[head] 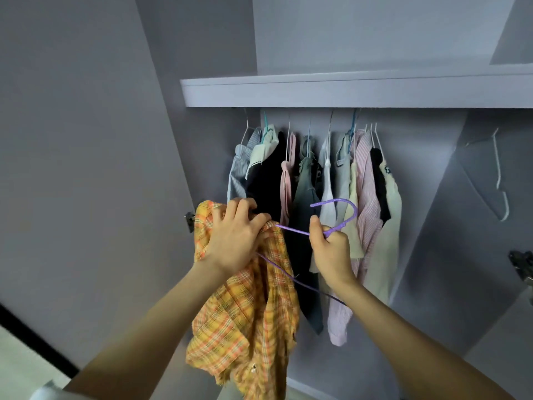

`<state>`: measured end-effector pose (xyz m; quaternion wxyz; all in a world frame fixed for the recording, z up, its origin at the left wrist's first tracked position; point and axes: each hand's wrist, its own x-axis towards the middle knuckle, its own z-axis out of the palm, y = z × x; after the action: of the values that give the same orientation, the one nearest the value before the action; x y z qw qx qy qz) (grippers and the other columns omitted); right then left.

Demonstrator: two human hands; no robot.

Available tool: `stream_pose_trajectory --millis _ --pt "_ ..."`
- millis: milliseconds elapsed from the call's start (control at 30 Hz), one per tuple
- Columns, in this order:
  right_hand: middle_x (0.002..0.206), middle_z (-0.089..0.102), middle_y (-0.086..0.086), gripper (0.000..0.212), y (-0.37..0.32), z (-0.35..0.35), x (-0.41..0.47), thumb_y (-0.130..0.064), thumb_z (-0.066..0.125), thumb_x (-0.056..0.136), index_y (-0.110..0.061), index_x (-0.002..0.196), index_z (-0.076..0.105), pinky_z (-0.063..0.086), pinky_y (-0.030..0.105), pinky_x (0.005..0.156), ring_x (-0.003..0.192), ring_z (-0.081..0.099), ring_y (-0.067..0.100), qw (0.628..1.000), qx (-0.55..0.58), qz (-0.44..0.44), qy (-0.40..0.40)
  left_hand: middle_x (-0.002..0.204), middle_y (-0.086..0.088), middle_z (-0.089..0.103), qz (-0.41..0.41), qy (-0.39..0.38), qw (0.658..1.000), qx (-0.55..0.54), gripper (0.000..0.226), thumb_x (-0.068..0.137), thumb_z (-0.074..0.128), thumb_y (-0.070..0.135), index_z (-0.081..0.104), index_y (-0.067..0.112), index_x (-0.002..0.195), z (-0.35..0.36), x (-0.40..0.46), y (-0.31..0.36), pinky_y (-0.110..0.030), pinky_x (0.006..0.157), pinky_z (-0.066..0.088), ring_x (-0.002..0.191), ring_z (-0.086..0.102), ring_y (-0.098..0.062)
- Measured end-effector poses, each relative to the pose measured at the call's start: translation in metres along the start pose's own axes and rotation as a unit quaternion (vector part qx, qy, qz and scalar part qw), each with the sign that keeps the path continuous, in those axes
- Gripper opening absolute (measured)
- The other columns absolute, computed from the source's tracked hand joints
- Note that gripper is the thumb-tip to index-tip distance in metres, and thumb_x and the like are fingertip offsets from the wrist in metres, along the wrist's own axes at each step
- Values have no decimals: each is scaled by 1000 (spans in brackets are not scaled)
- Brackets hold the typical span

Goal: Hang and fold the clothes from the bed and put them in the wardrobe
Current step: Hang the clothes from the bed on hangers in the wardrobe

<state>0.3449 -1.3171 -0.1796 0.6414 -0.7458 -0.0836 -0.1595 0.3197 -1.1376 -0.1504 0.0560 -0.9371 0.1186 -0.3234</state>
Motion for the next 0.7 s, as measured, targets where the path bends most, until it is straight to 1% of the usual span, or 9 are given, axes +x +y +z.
stream_pose_trajectory --millis 67,133,200,267,367,467,533,600,700 --pt "41 35 5 54 0 4 1 -25 53 94 -9 47 32 28 37 48 42 33 20 999 8 -32 12 80 -2 60 11 13 1000 12 9 83 63 20 67 18 91 0 4 -5 -42 79 33 78 55 -26" --pt "54 49 8 37 0 5 5 -27 58 91 -11 59 46 37 37 54 52 47 18 996 -5 -82 16 66 0 56 4 -12 1000 3 16 73 64 7 63 18 85 0 4 -12 -38 75 30 62 58 -26" --pt "82 58 -4 13 -4 3 7 -29 61 88 -17 89 56 44 25 72 78 56 8 987 -33 -153 30 67 -5 56 -39 -40 998 -32 18 74 59 -1 62 13 86 1 2 -21 -37 67 38 63 60 -31" --pt "102 55 -2 25 -8 0 7 -28 57 87 -15 108 53 41 21 89 98 53 11 956 -80 -273 66 80 -13 59 -107 -56 989 -84 23 81 51 -7 61 7 96 0 1 -25 -39 64 43 76 59 -36" --pt "82 63 3 19 -2 8 -8 -23 52 92 -8 88 63 47 25 72 79 58 15 899 -130 -416 -34 93 -15 58 -198 -32 966 -166 18 91 44 0 56 5 104 1 5 -31 -40 70 42 85 54 -37" --pt "73 62 -5 31 18 20 -19 -39 50 90 -15 79 65 43 20 53 68 60 13 901 -249 -339 -104 81 -9 56 -223 20 947 -230 16 98 45 16 54 4 94 0 5 -32 -38 69 40 75 51 -30" --pt "98 62 -5 36 22 30 -18 -48 55 86 -18 105 60 41 20 64 91 60 14 926 -288 -203 -131 70 0 51 -218 45 935 -275 21 99 45 21 53 4 88 -6 3 -33 -33 66 36 68 46 -24" --pt "121 53 -5 56 15 42 -9 -53 59 83 -21 126 45 42 26 77 110 53 15 938 -273 -74 -203 64 5 47 -214 60 924 -311 21 99 45 20 50 7 84 -15 3 -33 -29 64 35 65 46 -22" --pt "121 56 -12 52 -1 73 -5 -59 57 77 -38 123 45 47 40 92 113 54 14 943 -170 -23 -286 63 10 47 -215 81 913 -337 19 99 46 22 46 16 81 -24 3 -34 -17 61 35 63 48 -8"
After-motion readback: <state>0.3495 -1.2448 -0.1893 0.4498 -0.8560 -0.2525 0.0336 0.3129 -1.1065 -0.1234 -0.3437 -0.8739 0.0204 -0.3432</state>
